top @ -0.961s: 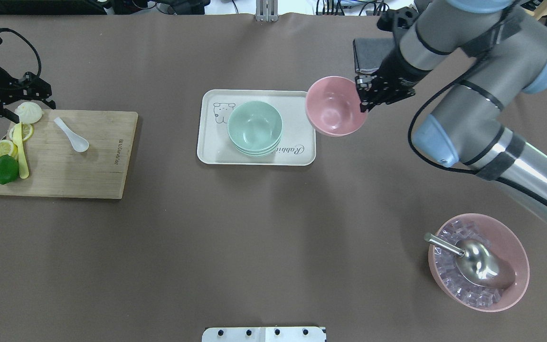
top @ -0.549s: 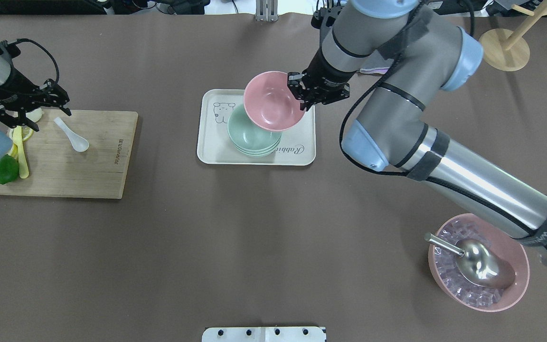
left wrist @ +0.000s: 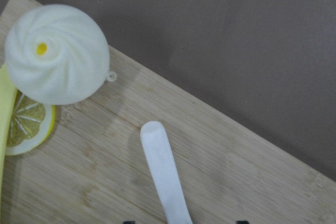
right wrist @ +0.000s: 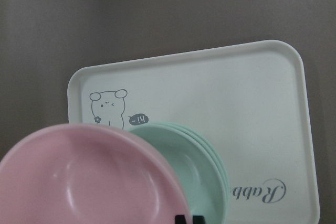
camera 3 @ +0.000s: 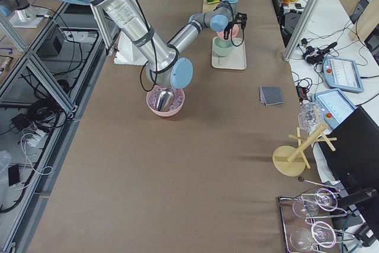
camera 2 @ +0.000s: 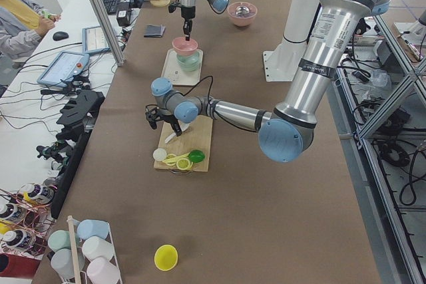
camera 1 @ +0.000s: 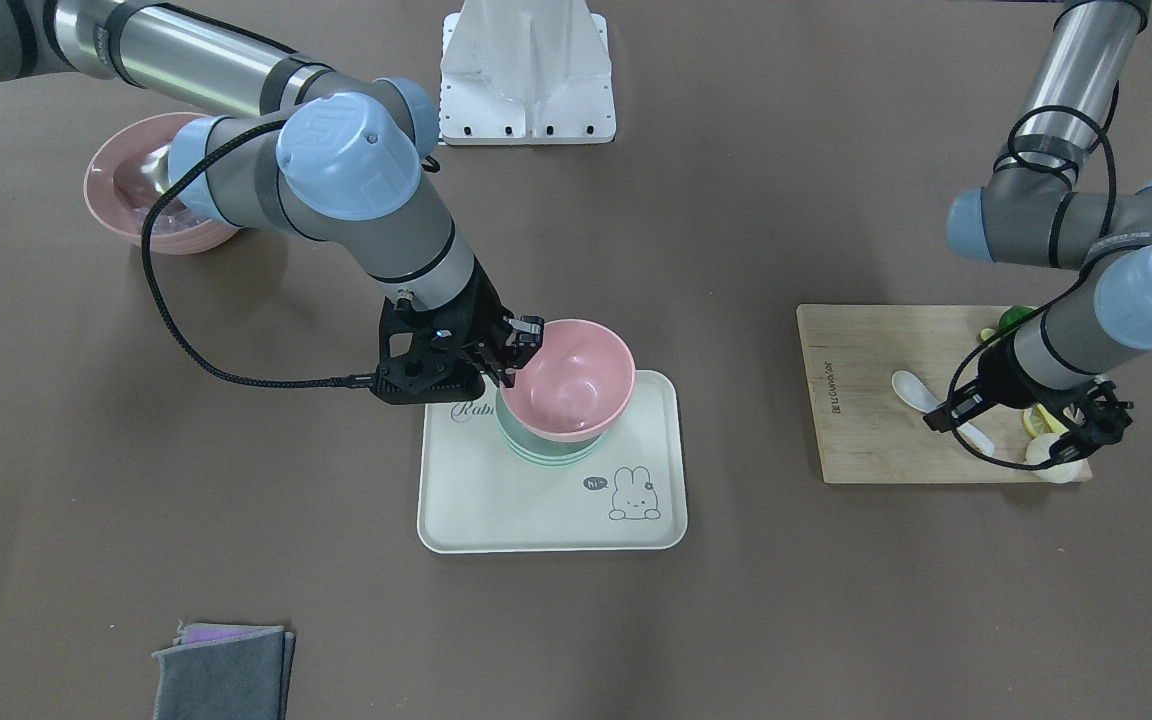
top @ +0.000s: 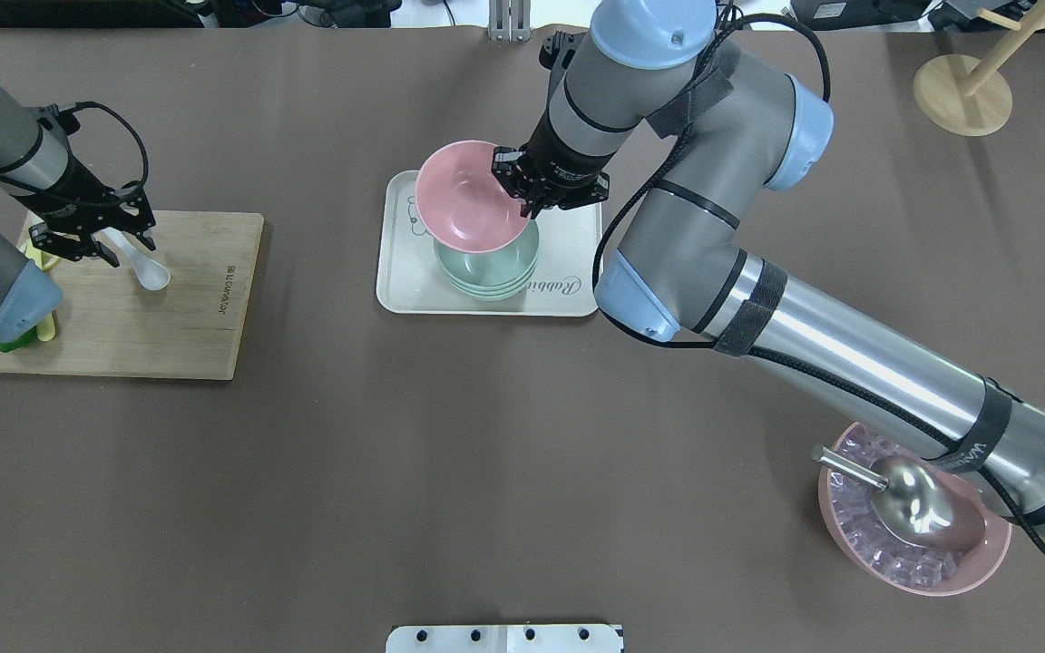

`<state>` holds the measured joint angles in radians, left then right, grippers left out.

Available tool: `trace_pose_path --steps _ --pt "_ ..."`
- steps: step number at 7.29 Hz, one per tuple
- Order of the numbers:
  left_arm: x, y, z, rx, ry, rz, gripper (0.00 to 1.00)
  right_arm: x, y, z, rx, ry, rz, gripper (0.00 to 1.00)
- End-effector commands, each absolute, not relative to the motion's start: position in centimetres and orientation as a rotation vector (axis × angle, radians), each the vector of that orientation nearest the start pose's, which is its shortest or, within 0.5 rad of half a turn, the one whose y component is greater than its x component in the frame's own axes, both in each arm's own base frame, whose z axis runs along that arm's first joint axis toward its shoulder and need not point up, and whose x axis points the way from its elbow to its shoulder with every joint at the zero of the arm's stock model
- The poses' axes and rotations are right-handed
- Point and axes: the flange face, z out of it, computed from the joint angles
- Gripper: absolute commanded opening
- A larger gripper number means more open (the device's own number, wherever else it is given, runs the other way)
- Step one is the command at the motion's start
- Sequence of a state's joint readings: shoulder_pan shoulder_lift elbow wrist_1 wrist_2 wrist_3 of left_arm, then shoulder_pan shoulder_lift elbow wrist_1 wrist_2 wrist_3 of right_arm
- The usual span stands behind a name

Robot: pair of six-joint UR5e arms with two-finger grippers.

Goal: Stack pink bowl on green and place spoon
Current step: 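Lower the pink bowl into the green bowl while the left gripper grasps the white spoon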

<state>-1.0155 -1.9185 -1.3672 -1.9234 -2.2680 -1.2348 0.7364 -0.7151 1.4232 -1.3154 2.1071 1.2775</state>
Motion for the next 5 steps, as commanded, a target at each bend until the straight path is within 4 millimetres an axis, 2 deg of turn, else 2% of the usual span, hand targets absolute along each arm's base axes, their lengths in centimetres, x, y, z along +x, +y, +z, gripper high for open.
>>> trace_pose_path --steps 1,2,4,5 --pt "28.9 -59.4 52.9 -0.242 0.799 -0.467 0.28 -50.1 -56.4 15.6 0.027 -1.059 0.152 0.0" --pt "29.0 -59.5 53.5 -0.23 0.813 -0.461 0.26 -50.2 -56.5 15.8 0.022 -1.055 0.154 0.0" --pt "29.0 -59.5 53.9 -0.232 0.811 -0.462 0.0 -50.4 -56.5 16.1 0.016 -1.049 0.158 0.0" --pt "29.1 -59.6 53.6 -0.23 0.816 -0.46 0.0 -50.5 -56.4 16.6 0.003 -1.048 0.155 0.0"
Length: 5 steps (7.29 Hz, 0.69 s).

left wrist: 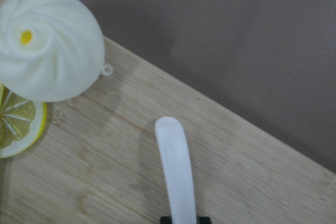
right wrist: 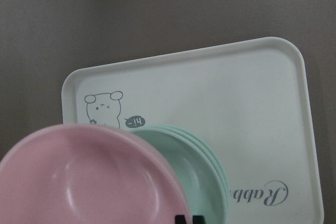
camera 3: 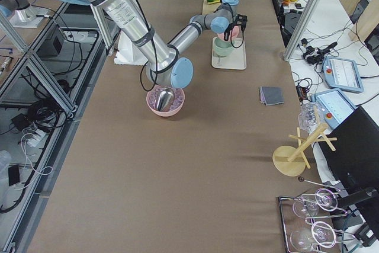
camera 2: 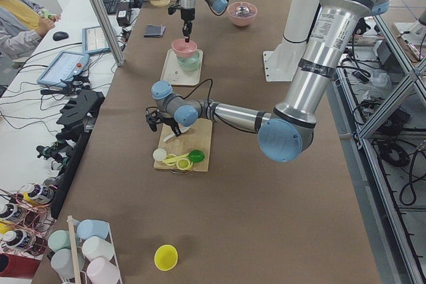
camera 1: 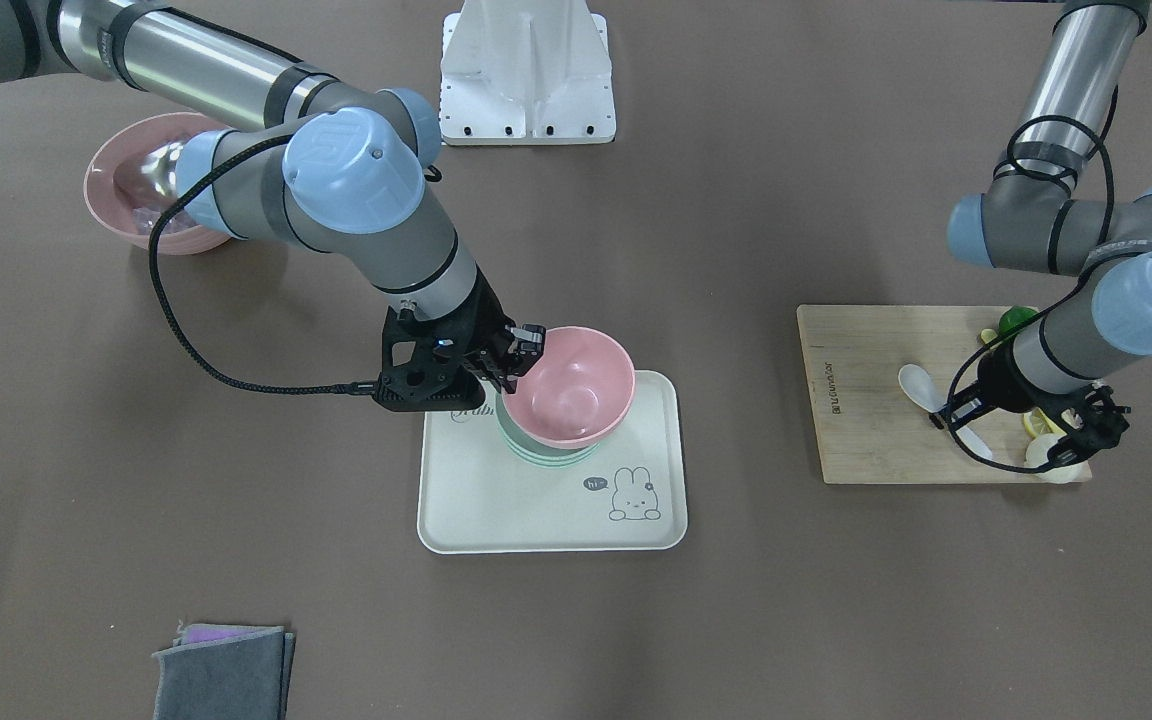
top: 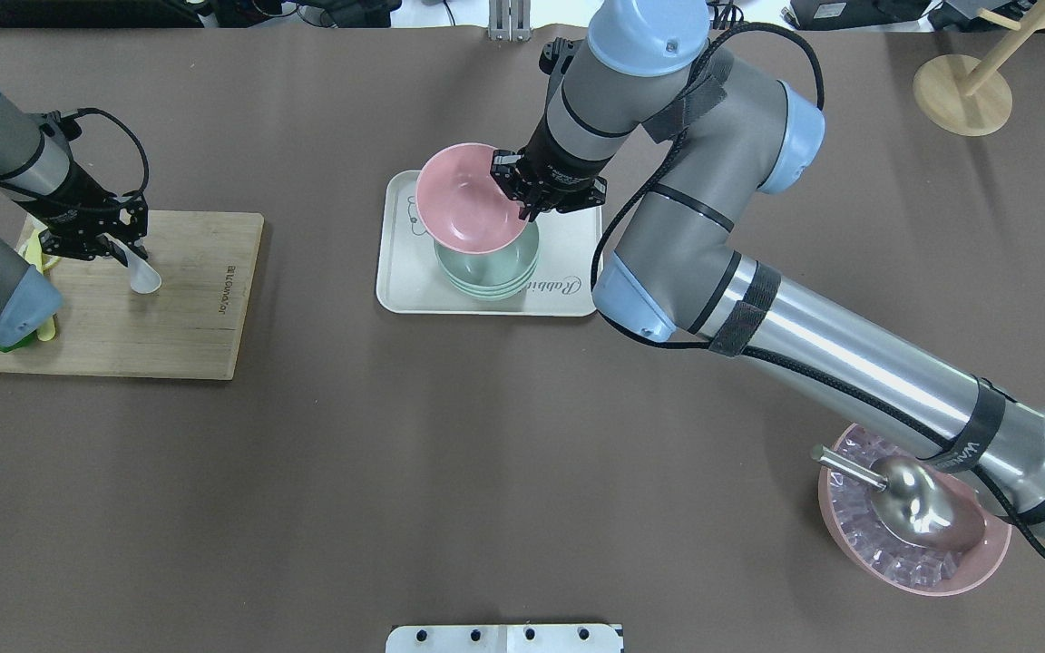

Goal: Stack pink bowl on green and place spoon
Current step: 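Lower the pink bowl into the green bowl while the left gripper grasps the white spoon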

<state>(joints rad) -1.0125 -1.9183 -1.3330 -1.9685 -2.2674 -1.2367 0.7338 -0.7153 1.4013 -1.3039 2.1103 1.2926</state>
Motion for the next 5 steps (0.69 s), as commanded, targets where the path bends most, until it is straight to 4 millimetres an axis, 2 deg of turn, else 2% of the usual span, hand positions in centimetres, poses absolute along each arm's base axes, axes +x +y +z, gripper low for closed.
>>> trace_pose_path --steps 1,2,3,5 --pt "29.3 -60.1 52.4 -0.225 0.83 -0.465 0.0 -50.5 -56.4 16.7 -0.002 -1.049 0.153 0.7" --pt "29.5 -60.5 51.0 -0.217 0.847 -0.463 0.0 -50.3 -56.0 16.4 -0.011 -1.059 0.143 1.0" --pt "30.3 -61.9 47.6 -0.214 0.877 -0.496 0.0 -50.2 -55.6 16.5 -0.045 -1.072 0.123 1.0" --pt "31.6 -63.0 39.4 -0.218 0.979 -0.492 0.0 -46.6 -56.6 16.3 -0.069 -1.108 0.127 1.0"
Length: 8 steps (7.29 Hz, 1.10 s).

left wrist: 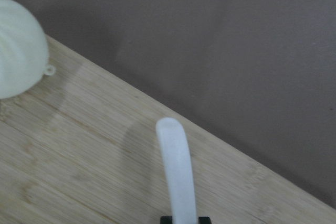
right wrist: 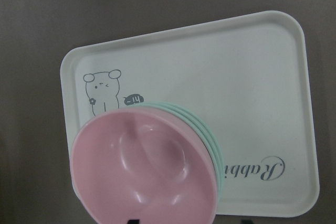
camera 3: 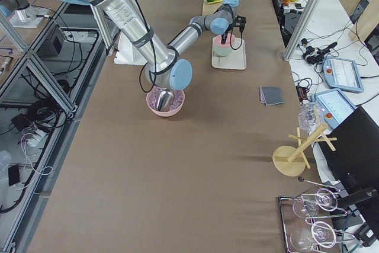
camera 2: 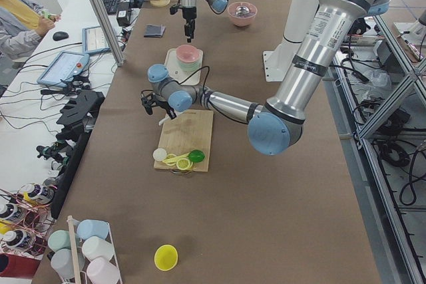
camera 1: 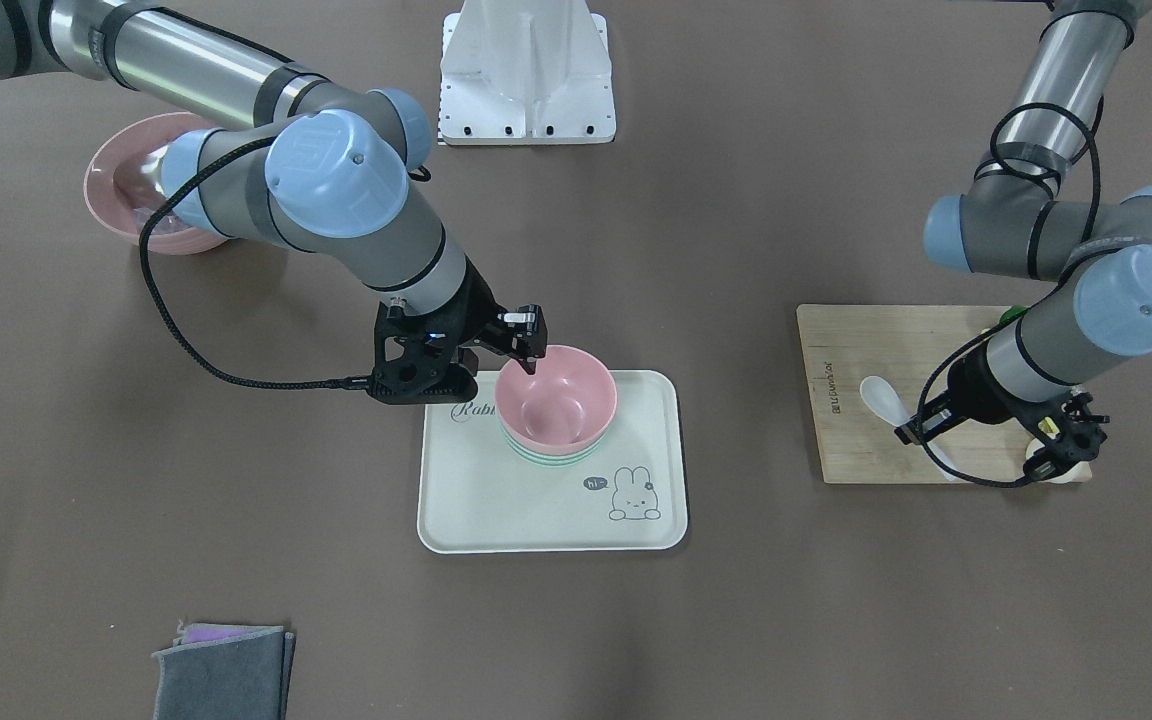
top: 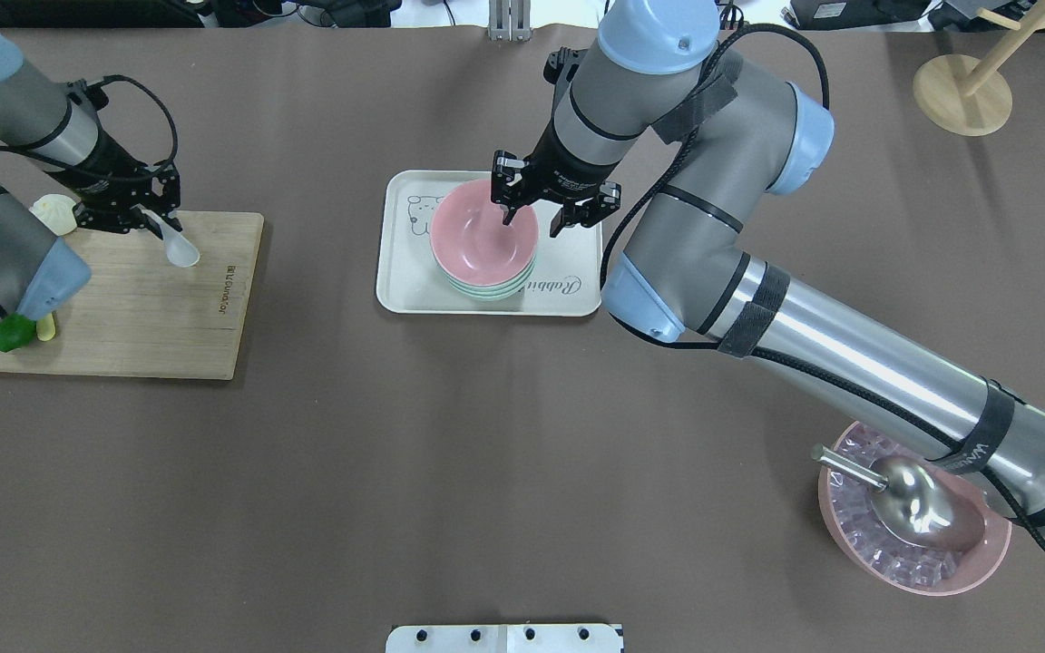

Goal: Stack pink bowl on green and place spoon
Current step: 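Lower the pink bowl into the green bowl while the left gripper grasps the white spoon, then carry the white spoon into the pink bowl while the right gripper withdraws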

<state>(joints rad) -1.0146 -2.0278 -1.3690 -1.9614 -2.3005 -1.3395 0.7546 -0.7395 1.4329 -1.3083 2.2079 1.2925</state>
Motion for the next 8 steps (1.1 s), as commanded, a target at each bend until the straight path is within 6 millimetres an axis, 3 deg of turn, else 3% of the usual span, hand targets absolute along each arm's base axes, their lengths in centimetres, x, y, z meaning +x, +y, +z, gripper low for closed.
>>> trace_pose_path --steps 1,2,4,5,6,7,8 --pt "33.0 -64.0 34.6 -0.221 1.02 -0.524 0.0 -44.1 -57.3 17.5 -0.068 -1.115 0.135 1.0" --pt "35.5 -63.9 29.9 -0.23 1.057 -0.525 0.0 -40.6 -58.0 20.2 -0.083 -1.112 0.165 1.0" --pt "41.6 -61.6 23.2 -0.241 1.101 -0.483 0.0 -34.0 -58.9 28.2 -0.034 -1.066 0.121 1.0" --pt "45.6 -59.5 21.0 -0.206 1.1 -0.48 0.0 -30.2 -59.6 32.1 -0.009 -1.043 0.104 1.0" --pt "47.6 -58.3 18.9 -0.194 1.113 -0.492 0.0 -27.9 -59.5 34.8 0.01 -1.03 0.069 1.0" --pt "48.9 -57.1 18.1 -0.198 1.121 -0.467 0.0 -26.9 -59.4 36.2 0.019 -1.018 0.056 1.0" --pt "49.9 -56.4 17.5 -0.172 1.122 -0.469 0.0 -26.8 -59.4 36.4 0.02 -1.016 0.055 1.0"
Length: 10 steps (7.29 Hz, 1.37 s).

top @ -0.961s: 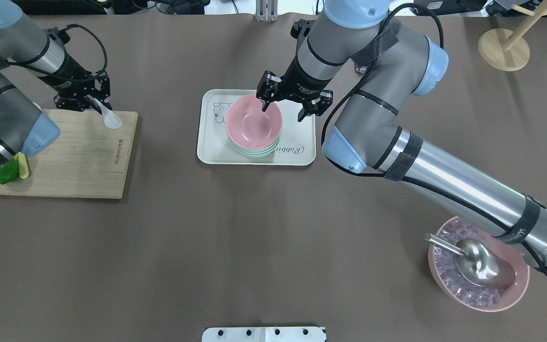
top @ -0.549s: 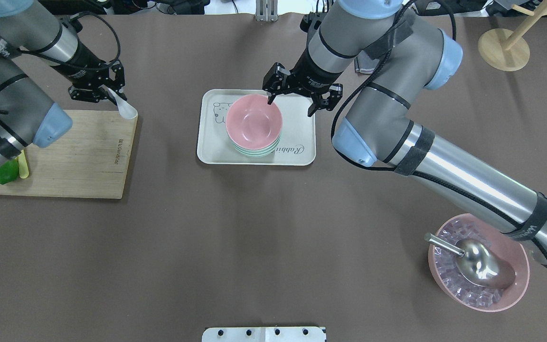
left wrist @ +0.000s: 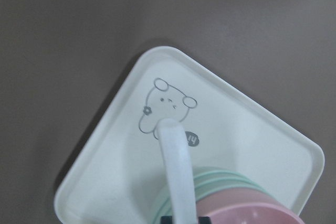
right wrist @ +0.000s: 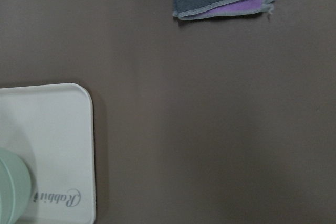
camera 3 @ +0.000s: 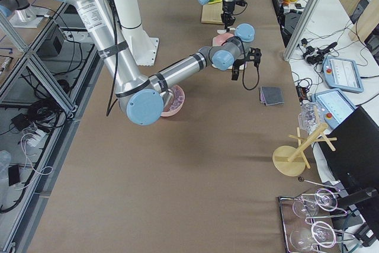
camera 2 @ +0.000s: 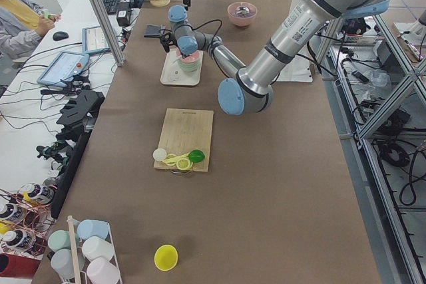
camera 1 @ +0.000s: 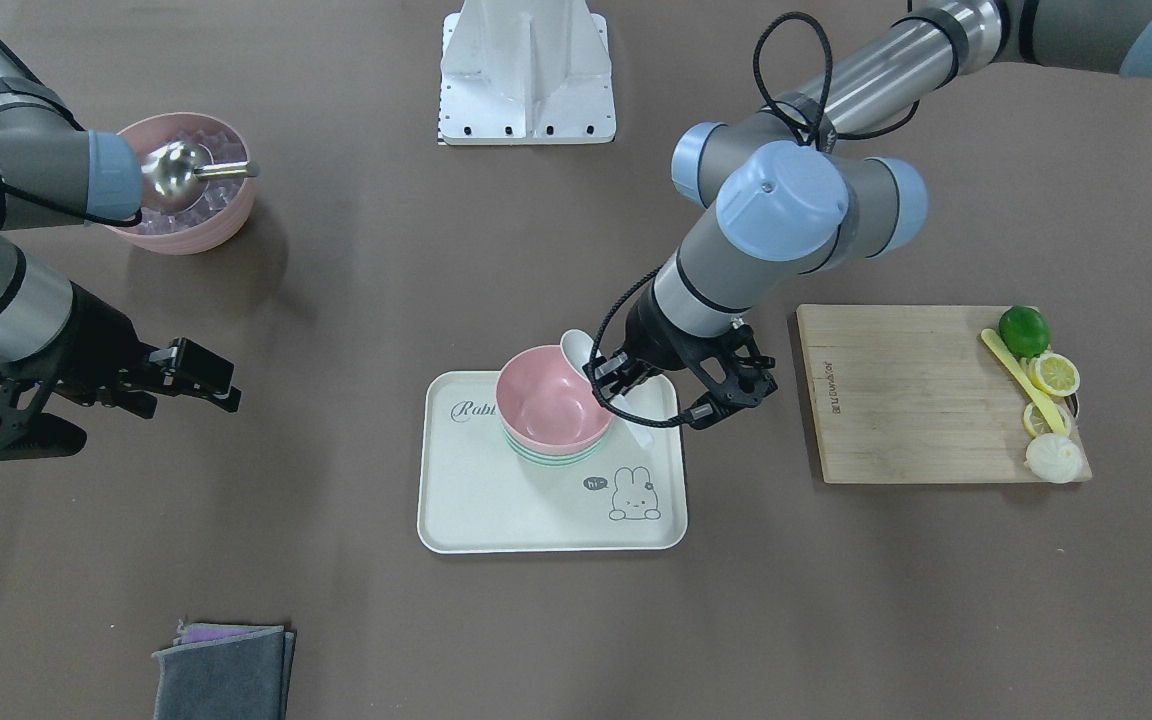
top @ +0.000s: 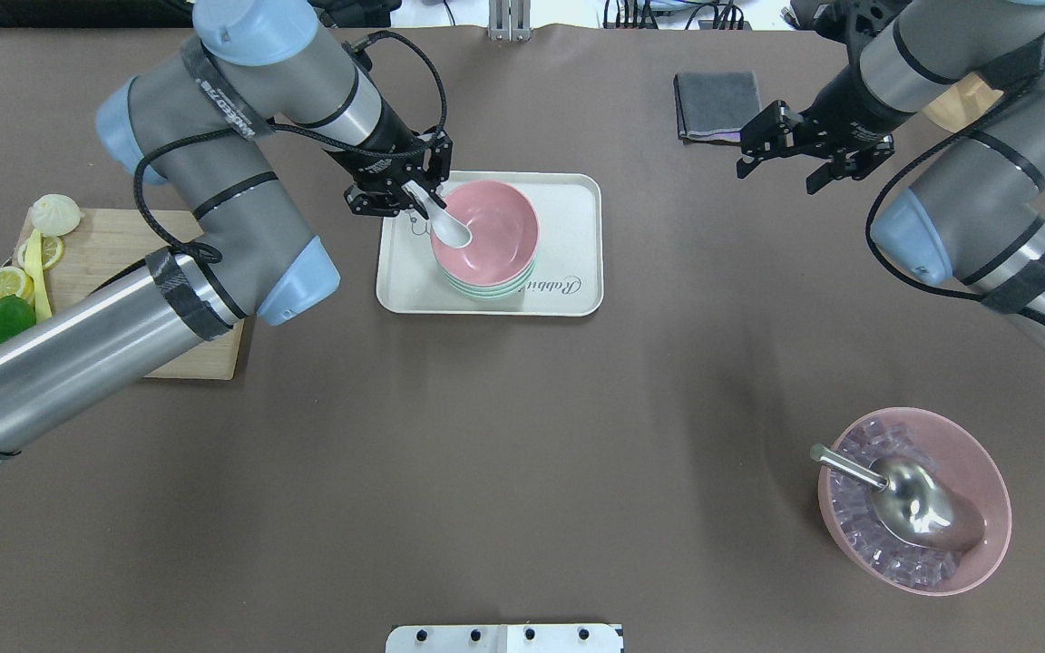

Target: Stack pink bowl on green and place spoon

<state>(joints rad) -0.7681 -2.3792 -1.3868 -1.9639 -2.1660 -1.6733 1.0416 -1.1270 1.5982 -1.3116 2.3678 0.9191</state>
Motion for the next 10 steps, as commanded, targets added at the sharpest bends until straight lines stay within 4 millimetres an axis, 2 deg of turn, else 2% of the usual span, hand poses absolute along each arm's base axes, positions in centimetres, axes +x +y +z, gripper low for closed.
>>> trace_pose_path --steps 1,2,3,4,5,6,7,8,10 --pt "49.8 -56.5 17.4 -0.157 1.131 -0.466 0.0 -26.4 -59.4 36.9 0.015 -1.013 0.062 1.0" --pt "49.6 -56.5 17.1 -0.138 1.162 -0.451 0.46 -25.5 -59.3 36.9 0.022 -1.016 0.071 1.0" --pt "49.5 -56.8 16.8 -0.093 1.167 -0.47 0.98 -25.2 -58.8 37.5 0.018 -1.013 0.073 1.0" --pt "49.4 -56.9 16.7 -0.08 1.172 -0.473 0.98 -24.9 -58.8 37.5 0.02 -1.013 0.078 1.0" --pt "48.3 -56.8 16.5 -0.07 1.179 -0.476 0.98 -24.0 -59.0 37.9 0.027 -1.009 0.085 1.0" --pt "44.5 -56.6 20.8 -0.052 1.157 -0.459 0.98 -22.0 -59.1 40.0 0.044 -0.991 0.067 1.0" --pt "38.4 -55.5 26.5 -0.004 1.13 -0.335 0.98 -19.7 -59.3 42.8 0.074 -0.963 0.022 1.0" --pt "31.7 -55.4 32.6 0.046 1.087 -0.247 0.98 -16.3 -59.1 46.8 0.092 -0.921 -0.029 1.0" --pt "21.8 -51.6 44.2 0.154 0.954 -0.077 0.98 -8.9 -58.0 53.6 0.123 -0.838 -0.143 1.0"
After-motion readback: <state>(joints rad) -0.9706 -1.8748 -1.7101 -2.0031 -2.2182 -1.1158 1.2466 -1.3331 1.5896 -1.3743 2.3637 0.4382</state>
